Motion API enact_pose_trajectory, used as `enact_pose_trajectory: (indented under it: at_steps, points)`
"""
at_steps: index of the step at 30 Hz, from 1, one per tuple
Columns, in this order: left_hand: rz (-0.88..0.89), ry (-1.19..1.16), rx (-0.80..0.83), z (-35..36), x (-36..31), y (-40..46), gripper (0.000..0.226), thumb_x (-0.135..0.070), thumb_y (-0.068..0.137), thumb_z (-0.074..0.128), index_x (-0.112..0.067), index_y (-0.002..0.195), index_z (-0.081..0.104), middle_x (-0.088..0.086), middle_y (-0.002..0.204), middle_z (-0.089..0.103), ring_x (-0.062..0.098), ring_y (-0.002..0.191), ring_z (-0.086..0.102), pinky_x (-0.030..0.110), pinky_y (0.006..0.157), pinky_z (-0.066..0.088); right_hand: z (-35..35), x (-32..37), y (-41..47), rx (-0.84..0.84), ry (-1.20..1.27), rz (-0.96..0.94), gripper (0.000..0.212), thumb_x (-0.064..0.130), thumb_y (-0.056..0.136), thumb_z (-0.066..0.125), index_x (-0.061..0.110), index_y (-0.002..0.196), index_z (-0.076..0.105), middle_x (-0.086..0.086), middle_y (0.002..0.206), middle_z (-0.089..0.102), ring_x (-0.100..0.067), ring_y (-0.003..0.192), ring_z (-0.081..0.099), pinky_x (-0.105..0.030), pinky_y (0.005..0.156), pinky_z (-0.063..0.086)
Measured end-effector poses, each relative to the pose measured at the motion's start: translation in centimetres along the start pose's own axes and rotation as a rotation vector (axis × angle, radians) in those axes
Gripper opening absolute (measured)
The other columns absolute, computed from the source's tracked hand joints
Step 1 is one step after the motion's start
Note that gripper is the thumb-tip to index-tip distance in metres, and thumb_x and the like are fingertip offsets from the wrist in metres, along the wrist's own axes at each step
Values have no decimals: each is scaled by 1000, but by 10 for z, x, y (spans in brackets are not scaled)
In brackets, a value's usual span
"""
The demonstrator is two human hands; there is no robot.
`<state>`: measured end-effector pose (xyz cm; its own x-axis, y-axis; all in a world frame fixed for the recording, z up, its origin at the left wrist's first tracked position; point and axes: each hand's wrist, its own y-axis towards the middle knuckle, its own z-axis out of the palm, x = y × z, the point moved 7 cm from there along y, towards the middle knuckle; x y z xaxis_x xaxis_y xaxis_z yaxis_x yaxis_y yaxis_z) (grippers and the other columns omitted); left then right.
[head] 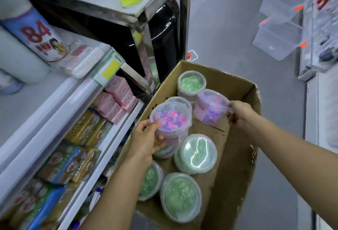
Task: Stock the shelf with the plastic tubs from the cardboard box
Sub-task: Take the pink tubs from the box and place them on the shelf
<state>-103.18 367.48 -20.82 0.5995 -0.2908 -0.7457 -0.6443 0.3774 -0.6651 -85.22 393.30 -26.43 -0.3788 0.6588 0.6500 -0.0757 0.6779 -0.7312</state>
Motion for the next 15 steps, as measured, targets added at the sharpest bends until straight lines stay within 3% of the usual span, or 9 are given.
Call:
enact_pose_trajectory:
  at_steps: [4,9,12,15]
  points:
    - [10,-45,-55,-31,-3,-58,10,-20,90,64,-20,99,58,3,57,55,18,62,55,47,79,56,-6,17,-69,181,-75,-104,14,11,87,43,14,84,57,-5,59,41,-13,46,29,-20,41,22]
    - [81,-171,-77,-85,-2,-159,17,-16,89,64,-15,104,56,3,57,56,18,60,56,45,71,59,-7,27,-173,356,-301,-291,20,12,87,42,15,101,57,-4,58,39,-13,46,29,-20,41,21]
    - [148,-211,-119,-125,0,-220,19,-16,89,64,-13,106,56,3,52,56,20,58,55,54,81,55,-4,24,-245,446,-387,-369,13,9,88,45,11,89,57,-6,58,40,-12,42,29,-20,40,23]
    - [212,-253,-183,-173,1,-283,19,-16,89,65,-10,105,56,5,57,59,24,63,59,54,79,56,7,16,-318,541,-432,-422,15,10,90,48,11,76,50,-7,55,42,-14,43,30,-24,44,24]
